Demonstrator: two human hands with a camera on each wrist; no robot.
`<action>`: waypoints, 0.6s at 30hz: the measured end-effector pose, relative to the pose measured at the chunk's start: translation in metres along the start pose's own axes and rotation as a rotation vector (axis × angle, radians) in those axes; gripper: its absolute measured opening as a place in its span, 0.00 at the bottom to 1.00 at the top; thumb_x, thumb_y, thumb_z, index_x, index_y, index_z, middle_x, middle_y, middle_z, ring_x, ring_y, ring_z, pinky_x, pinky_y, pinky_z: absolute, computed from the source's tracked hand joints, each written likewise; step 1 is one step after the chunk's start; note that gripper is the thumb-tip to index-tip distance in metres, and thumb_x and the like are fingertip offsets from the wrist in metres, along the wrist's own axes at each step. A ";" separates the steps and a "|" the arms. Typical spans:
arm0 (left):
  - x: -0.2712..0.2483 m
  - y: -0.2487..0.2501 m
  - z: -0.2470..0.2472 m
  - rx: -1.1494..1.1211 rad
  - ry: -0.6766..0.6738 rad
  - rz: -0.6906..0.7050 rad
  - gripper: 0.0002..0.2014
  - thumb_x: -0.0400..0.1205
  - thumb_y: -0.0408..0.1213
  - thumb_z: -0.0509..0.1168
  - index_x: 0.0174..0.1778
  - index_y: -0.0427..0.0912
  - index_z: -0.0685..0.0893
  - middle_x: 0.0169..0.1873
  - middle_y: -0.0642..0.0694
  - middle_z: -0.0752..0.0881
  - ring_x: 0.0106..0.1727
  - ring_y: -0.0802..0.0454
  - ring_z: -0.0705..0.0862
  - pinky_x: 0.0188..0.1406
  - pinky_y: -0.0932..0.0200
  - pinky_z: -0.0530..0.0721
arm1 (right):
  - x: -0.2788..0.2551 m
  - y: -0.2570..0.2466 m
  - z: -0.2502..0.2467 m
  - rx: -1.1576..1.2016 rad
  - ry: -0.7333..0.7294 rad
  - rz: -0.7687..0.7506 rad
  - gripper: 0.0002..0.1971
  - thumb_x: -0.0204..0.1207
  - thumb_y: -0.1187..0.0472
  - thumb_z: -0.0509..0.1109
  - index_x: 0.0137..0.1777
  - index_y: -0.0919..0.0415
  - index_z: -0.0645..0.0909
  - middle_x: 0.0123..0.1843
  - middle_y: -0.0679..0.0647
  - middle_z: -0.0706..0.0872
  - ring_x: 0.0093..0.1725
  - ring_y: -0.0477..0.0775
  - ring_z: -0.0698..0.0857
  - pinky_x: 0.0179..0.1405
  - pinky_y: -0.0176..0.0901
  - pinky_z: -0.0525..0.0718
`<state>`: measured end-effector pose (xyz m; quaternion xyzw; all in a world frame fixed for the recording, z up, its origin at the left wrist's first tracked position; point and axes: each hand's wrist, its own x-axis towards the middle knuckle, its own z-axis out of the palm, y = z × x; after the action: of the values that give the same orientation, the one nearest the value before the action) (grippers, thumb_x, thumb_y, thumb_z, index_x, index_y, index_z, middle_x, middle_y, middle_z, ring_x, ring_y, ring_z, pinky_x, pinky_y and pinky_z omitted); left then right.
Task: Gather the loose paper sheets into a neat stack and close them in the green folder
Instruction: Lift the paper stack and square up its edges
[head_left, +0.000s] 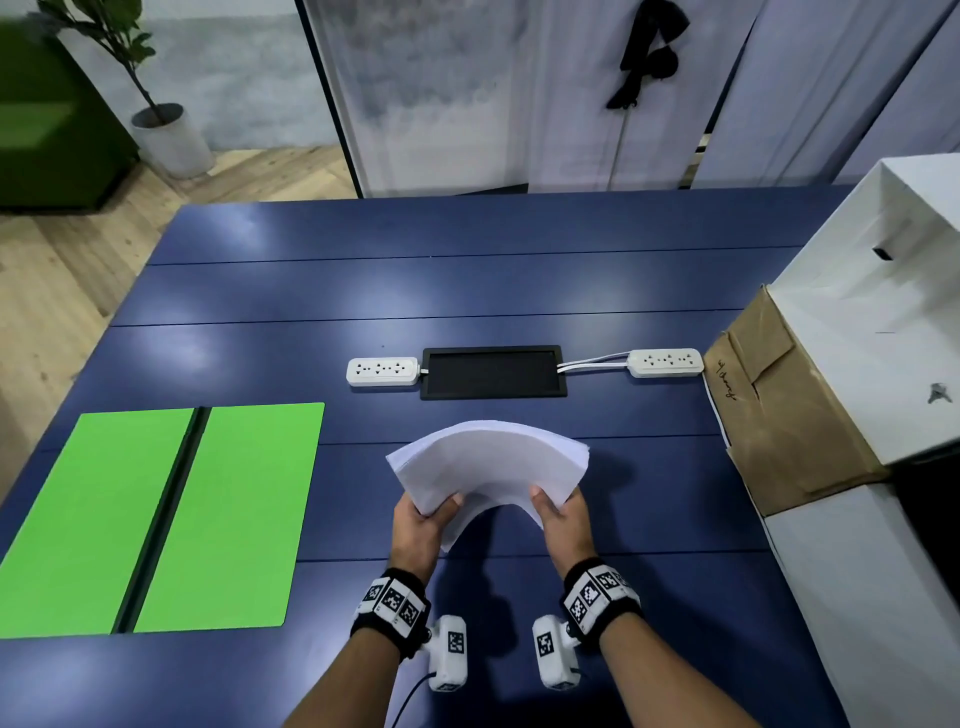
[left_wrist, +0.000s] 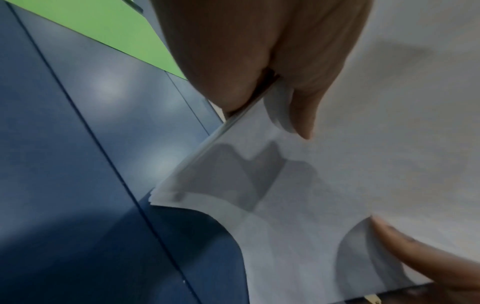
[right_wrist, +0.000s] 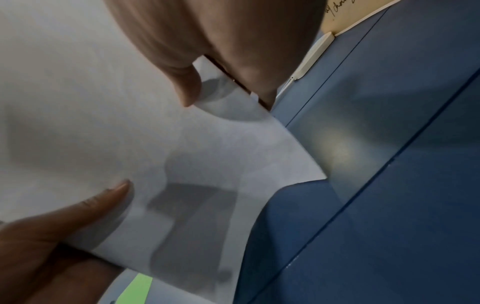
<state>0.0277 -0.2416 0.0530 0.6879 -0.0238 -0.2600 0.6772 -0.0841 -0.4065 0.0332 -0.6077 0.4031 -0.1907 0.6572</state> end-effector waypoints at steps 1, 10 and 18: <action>0.000 0.000 0.000 0.001 -0.010 -0.013 0.11 0.78 0.24 0.75 0.56 0.33 0.88 0.45 0.44 0.94 0.47 0.52 0.92 0.47 0.56 0.89 | 0.001 0.001 -0.001 -0.005 0.004 0.007 0.18 0.81 0.67 0.70 0.71 0.61 0.80 0.60 0.51 0.92 0.60 0.50 0.90 0.67 0.50 0.85; 0.007 0.016 -0.002 0.077 -0.072 -0.047 0.09 0.78 0.25 0.76 0.52 0.39 0.90 0.42 0.54 0.96 0.45 0.57 0.93 0.41 0.63 0.88 | 0.007 -0.013 -0.006 -0.041 -0.064 0.000 0.14 0.81 0.69 0.71 0.62 0.52 0.84 0.56 0.48 0.92 0.57 0.50 0.90 0.62 0.51 0.87; -0.015 0.019 -0.032 -0.022 -0.166 -0.151 0.20 0.72 0.23 0.77 0.60 0.35 0.89 0.55 0.38 0.94 0.56 0.38 0.93 0.58 0.43 0.88 | -0.023 -0.023 -0.017 0.029 -0.245 0.026 0.16 0.82 0.68 0.71 0.68 0.56 0.84 0.61 0.47 0.92 0.62 0.46 0.90 0.59 0.39 0.86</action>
<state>0.0331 -0.2080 0.0747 0.6564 -0.0249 -0.3664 0.6590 -0.1050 -0.4045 0.0636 -0.6114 0.3249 -0.1121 0.7128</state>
